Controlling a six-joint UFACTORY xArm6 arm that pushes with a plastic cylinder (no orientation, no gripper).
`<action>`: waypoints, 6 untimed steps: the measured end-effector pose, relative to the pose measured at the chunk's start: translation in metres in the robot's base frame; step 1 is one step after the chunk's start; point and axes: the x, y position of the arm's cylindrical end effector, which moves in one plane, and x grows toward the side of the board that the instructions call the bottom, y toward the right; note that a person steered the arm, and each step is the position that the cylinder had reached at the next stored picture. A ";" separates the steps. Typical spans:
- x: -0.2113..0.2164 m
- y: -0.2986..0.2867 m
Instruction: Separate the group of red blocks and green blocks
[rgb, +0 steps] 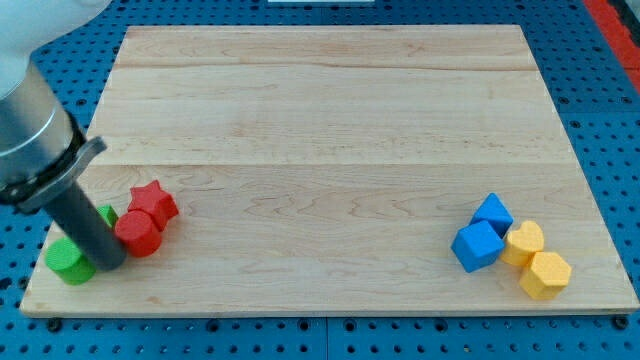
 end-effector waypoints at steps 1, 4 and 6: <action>-0.028 0.001; -0.056 -0.001; 0.016 0.014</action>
